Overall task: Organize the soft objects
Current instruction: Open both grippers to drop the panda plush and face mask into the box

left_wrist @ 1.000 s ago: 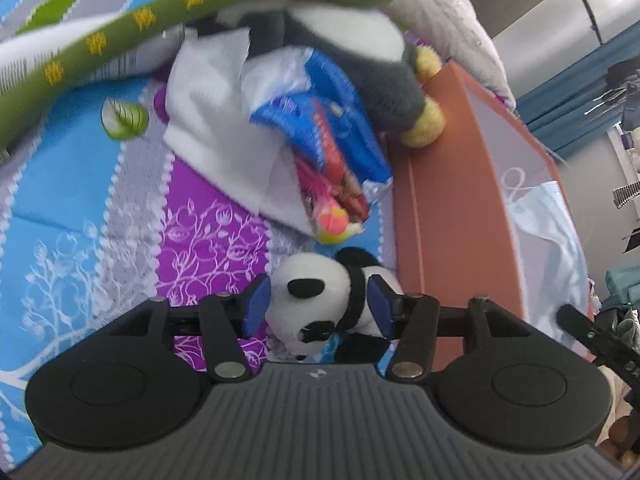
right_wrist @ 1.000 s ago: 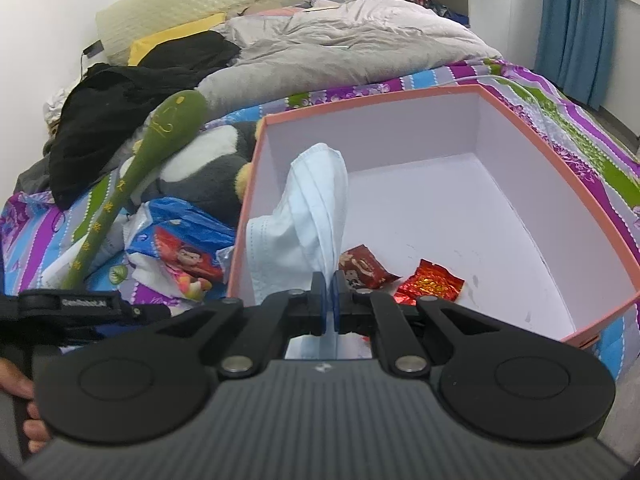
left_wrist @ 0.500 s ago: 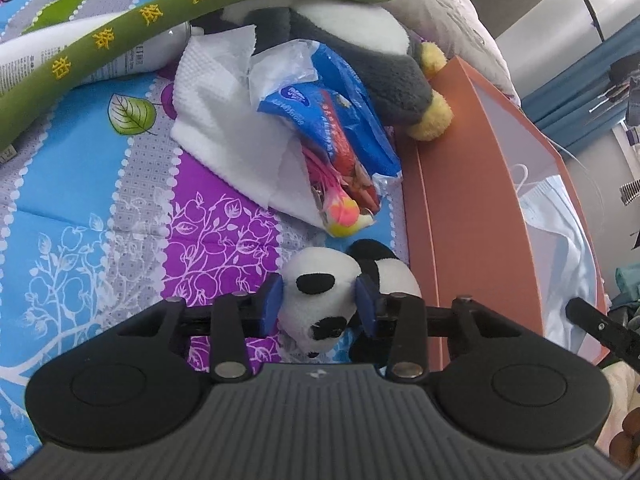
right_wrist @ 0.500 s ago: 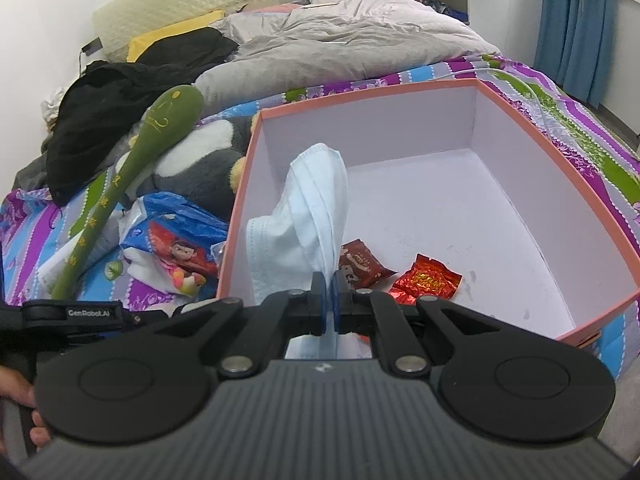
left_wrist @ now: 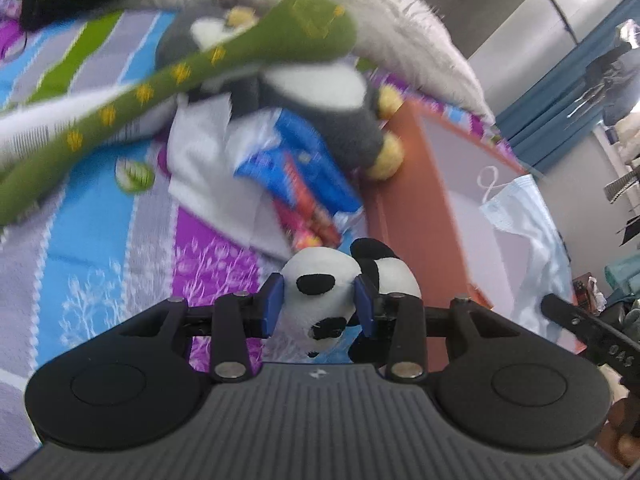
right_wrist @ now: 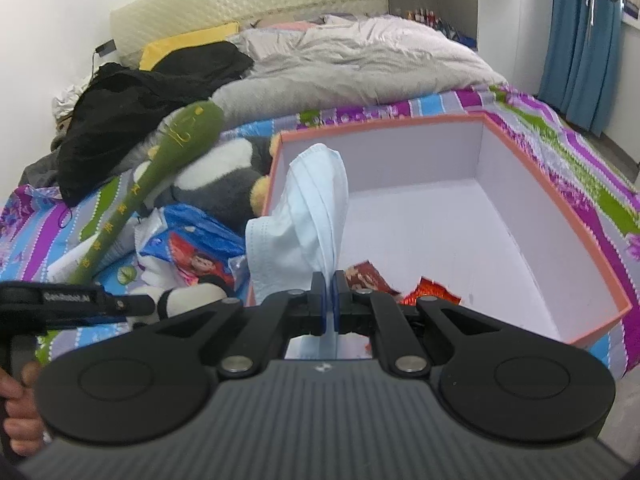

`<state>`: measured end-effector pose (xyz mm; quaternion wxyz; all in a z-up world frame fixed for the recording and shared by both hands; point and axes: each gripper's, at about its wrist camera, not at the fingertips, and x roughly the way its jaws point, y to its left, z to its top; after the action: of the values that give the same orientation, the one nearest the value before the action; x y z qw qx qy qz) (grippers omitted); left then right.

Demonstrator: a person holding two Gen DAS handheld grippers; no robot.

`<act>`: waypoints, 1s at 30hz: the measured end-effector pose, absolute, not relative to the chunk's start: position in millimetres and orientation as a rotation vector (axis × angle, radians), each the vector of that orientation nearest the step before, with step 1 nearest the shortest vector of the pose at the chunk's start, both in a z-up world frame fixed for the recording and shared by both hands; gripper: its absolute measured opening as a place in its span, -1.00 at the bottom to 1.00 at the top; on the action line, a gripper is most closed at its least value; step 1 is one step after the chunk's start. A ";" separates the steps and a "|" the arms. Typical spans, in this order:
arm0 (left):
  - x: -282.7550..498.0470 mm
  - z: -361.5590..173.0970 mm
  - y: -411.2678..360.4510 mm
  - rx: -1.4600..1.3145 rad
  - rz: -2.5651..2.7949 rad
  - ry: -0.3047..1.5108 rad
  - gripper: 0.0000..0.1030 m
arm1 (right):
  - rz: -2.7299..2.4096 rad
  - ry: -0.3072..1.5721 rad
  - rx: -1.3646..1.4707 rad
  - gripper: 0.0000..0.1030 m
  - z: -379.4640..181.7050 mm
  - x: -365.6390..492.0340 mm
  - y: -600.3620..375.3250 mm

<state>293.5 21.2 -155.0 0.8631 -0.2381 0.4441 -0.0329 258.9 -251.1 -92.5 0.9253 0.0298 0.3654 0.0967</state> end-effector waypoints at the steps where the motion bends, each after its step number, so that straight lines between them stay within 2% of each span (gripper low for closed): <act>1: 293.5 -144.8 21.4 -0.496 -0.076 0.912 -0.15 | 0.200 0.741 0.057 -0.87 -89.0 259.0 -250.5; 10: 304.4 -69.8 7.6 -0.439 -0.136 0.786 -0.14 | 0.206 0.667 0.028 -0.87 -60.3 263.8 -246.4; 16: 320.2 -43.6 -23.6 -0.411 -0.191 0.756 -0.14 | 0.172 0.628 0.004 -0.87 -44.7 273.2 -260.4; 22: 353.6 -52.5 -68.0 -0.412 -0.255 0.829 -0.14 | 0.121 0.684 -0.005 -0.86 -51.0 291.8 -290.8; 30: 385.9 -89.6 -125.3 -0.370 -0.342 0.995 -0.13 | 0.049 0.826 0.041 -0.83 -91.6 308.6 -331.4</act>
<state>385.9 -125.3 -89.6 0.8485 -0.1754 0.4723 -0.1621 308.6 -331.4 -91.6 0.9154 0.0198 0.4015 0.0237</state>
